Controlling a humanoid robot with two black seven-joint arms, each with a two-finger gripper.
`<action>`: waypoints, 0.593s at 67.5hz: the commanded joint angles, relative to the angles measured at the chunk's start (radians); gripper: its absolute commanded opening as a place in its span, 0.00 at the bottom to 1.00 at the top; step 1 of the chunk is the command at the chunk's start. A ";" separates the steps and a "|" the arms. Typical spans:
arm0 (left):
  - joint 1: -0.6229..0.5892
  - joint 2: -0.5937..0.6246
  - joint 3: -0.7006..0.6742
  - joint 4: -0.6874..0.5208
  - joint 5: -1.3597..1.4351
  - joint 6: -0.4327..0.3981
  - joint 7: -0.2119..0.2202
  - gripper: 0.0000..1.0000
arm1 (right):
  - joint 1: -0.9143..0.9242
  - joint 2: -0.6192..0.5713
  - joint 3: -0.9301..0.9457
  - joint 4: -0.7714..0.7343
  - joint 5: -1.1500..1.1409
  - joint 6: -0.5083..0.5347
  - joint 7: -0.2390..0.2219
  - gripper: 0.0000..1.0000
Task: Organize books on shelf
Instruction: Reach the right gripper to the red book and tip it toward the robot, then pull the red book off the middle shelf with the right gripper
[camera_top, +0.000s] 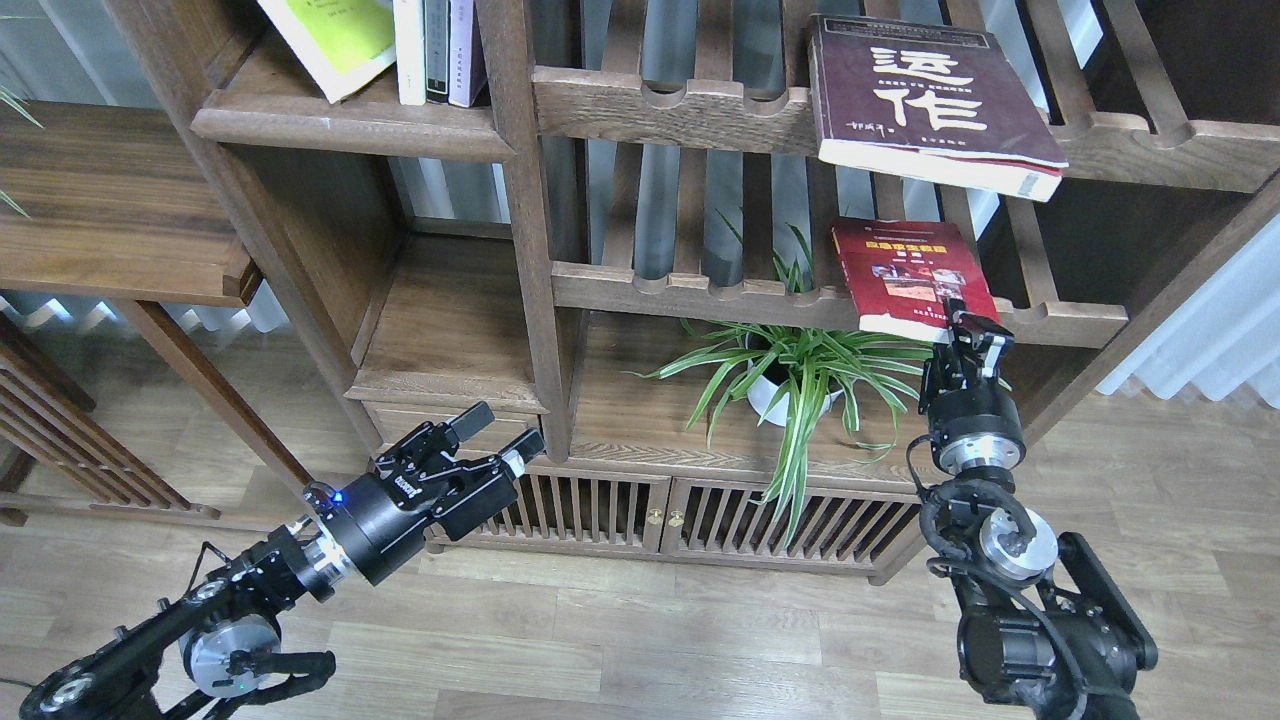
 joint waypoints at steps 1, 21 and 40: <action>0.000 0.000 -0.008 0.013 -0.041 0.000 0.003 1.00 | -0.052 0.000 -0.014 0.051 0.039 0.139 -0.010 0.04; 0.017 -0.039 0.001 0.002 -0.256 0.000 0.000 1.00 | -0.222 0.000 -0.124 0.219 0.136 0.181 -0.070 0.04; 0.023 -0.106 0.001 -0.013 -0.351 0.000 0.000 0.99 | -0.264 0.000 -0.274 0.266 0.137 0.181 -0.081 0.04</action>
